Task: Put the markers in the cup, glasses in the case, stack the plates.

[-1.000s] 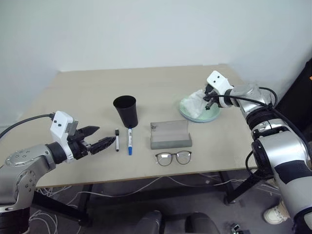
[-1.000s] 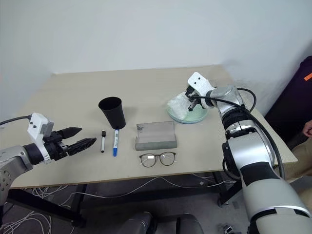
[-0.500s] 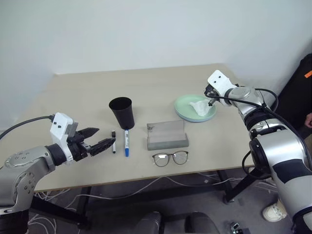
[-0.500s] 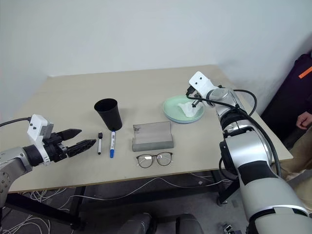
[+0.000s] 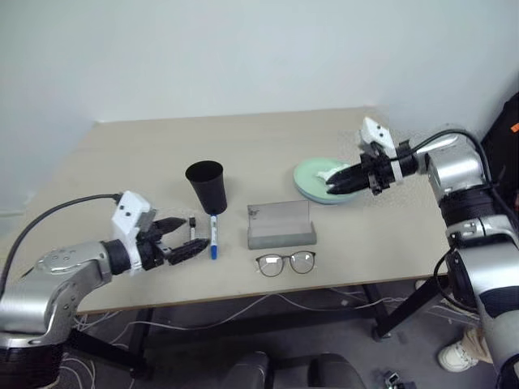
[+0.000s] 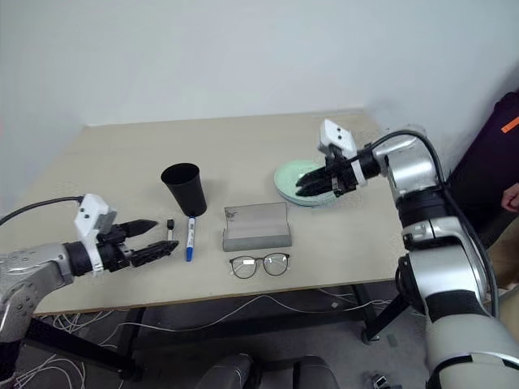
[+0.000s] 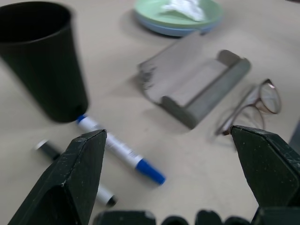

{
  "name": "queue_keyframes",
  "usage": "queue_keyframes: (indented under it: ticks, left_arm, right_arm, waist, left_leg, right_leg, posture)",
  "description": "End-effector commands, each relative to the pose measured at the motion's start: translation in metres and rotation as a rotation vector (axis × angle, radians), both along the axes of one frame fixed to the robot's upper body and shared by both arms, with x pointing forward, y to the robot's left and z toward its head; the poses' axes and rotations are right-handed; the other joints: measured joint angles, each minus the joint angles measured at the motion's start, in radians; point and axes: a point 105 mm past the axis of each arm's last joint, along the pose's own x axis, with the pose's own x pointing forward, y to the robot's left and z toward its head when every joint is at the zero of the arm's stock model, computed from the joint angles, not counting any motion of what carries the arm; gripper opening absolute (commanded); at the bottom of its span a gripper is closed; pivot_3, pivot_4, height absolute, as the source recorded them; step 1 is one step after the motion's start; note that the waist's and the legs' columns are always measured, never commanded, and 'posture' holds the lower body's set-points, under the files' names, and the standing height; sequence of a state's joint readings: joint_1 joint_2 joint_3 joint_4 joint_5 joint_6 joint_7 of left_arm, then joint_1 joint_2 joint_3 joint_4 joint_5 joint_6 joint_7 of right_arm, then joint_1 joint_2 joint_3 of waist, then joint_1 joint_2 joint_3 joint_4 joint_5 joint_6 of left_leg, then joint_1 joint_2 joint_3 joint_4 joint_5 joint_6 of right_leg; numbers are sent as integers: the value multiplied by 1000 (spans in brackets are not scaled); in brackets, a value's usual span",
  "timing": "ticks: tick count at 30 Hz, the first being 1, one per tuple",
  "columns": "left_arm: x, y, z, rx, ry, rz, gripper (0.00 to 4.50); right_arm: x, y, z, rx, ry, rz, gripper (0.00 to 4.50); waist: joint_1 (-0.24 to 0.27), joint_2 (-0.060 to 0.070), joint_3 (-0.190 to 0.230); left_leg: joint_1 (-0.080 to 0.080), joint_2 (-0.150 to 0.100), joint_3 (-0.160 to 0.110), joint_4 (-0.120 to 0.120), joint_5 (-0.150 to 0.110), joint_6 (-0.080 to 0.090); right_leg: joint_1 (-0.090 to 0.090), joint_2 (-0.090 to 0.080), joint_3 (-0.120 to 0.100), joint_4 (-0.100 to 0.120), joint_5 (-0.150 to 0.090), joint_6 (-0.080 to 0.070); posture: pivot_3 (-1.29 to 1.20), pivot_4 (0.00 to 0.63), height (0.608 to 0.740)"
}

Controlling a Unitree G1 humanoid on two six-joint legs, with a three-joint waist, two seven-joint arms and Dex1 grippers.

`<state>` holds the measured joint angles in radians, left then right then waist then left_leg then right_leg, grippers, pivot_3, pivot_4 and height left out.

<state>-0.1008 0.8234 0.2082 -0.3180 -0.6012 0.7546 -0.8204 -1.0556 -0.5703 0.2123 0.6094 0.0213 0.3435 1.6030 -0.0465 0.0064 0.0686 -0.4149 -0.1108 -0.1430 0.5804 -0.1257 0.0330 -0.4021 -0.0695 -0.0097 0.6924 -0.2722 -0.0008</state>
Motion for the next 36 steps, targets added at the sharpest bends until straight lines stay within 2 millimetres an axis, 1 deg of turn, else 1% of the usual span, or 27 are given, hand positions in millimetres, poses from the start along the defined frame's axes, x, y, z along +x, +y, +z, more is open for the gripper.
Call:
queue_keyframes:
  ticks: [1,4,6,12,15,18,23,28,33,34,35,36]
  left_arm:
    - [5,-23,7,20,-59,-100,4500]
    - [10,-39,2,35,-62,-159,4500]
    - [12,-47,-1,43,-60,-190,4500]
    - [21,-82,-11,77,-70,-336,4500]
    - [21,-98,-18,96,-50,-421,4500]
    - [20,-113,-25,108,-24,-509,4500]
    - [23,-127,-29,126,-2,-600,4500]
    - [26,-136,-31,134,9,-650,4500]
    - [25,-142,-39,162,32,-707,4500]
    - [25,-142,-40,166,35,-712,4112]
    - [26,-143,-41,170,35,-716,3956]
    - [26,-144,-42,172,38,-719,3682]
  right_arm:
    - [-7,4,14,6,-58,33,2467]
    - [-10,4,10,3,-59,33,3514]
    - [-12,5,8,3,-58,34,3514]
    - [-12,7,0,-9,-58,23,3514]
    - [-13,8,-2,-11,-50,29,3514]
    - [-20,7,-6,-23,-26,59,3514]
    - [-23,5,-11,-32,-22,49,3514]
    - [-24,4,-13,-32,-21,37,3514]
    - [-23,3,-13,-30,-26,21,3514]
    - [-23,3,-13,-29,-26,21,3542]
    - [-24,4,-14,-28,-26,20,3542]
    - [-24,4,-14,-27,-26,19,3542]
  waist:
    - [-1,0,0]
    - [-2,0,0]
    - [-2,0,0]
    - [1,-1,0]
    - [1,-1,0]
    - [1,-1,0]
    - [0,-2,0]
    - [-1,-2,0]
    - [0,-2,0]
    - [0,-2,0]
    - [0,-2,0]
    - [0,-2,0]
  left_leg:
    - [0,0,0,0,0,0]
    - [0,0,0,0,0,0]
    - [-1,0,0,0,0,0]
    - [-3,0,0,1,0,0]
    - [-3,0,0,3,0,0]
    - [-3,0,0,4,0,0]
    - [-4,0,-1,5,0,0]
    - [-3,0,-2,5,0,0]
    - [-4,0,-2,7,0,0]
    - [-4,0,-2,8,0,1]
    - [-4,0,-3,9,0,1]
    - [-5,0,-3,10,-1,1]
  right_leg:
    - [0,0,0,0,0,0]
    - [-1,0,0,0,0,0]
    - [-2,0,-1,0,0,0]
    - [-3,0,-2,-1,1,3]
    - [-2,0,-3,-1,2,3]
    - [-1,0,-3,-1,2,4]
    - [2,0,-4,-1,2,4]
    - [3,0,-5,-1,1,4]
    - [3,0,-5,-1,1,4]
    - [4,0,-5,-1,1,4]
    - [4,0,-6,-1,1,4]
    - [4,0,-6,-1,1,4]
  posture:
    - [0,0,740]
    - [0,0,740]
    - [0,0,740]
    - [0,0,740]
    - [0,0,740]
    - [0,0,740]
    - [0,0,740]
    - [0,0,740]
    - [0,0,740]
    - [0,0,740]
    - [0,0,740]
    - [0,0,740]
